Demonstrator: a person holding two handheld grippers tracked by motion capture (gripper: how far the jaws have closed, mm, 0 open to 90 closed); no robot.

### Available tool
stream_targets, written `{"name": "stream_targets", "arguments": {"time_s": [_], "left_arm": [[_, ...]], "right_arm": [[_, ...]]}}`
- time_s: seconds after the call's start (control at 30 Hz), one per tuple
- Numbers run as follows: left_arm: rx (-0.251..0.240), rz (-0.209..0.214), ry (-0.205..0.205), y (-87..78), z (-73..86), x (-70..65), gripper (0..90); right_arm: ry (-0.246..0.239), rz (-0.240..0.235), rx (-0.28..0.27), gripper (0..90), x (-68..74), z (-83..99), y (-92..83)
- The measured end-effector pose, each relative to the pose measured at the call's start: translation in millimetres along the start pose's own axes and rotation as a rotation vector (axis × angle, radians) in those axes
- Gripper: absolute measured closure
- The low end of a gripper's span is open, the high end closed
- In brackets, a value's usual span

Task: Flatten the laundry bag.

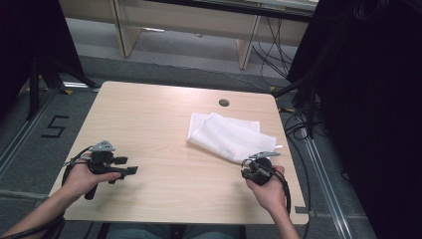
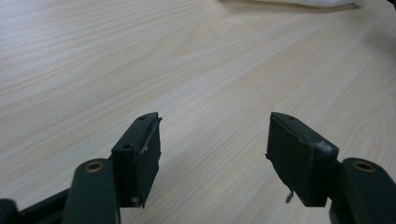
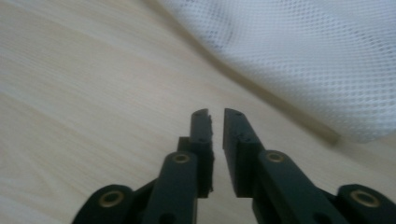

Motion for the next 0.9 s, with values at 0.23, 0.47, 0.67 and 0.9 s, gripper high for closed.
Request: {"name": "stream_targets", "arguments": {"time_s": [0.23,0.47,0.67,0.9], "left_arm": [[0.004,0.006,-0.001,3.8,-0.8,-1.6,34.6],[0.003,0.003,0.002,1.7,0.0,-1.4,34.7],[-0.006,0.008,-0.007,1.7,-1.0,-0.6,34.7],[-0.002,0.008,-0.009,1.7,-0.6,-0.5,34.7]], "right_arm": [[0.006,0.027,-0.035,89.6,-13.6,-19.6,2.7],[0.049,0.044,-0.058,87.8,-31.4,-66.9,12.4],[0.087,0.059,-0.049,87.8,-39.3,-99.2,39.3],[0.107,0.062,-0.019,87.5,-32.3,-115.3,66.0]]}}
Point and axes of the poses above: each handheld gripper's, and its own axes: y roughly forward along the jaws, z roughly out of its underside, x roughly to its left, the point moved 9 cm from there along y, roughly forward along the jaws, and after that the axes turned 13 degrees about x, right-handed, at the moved point
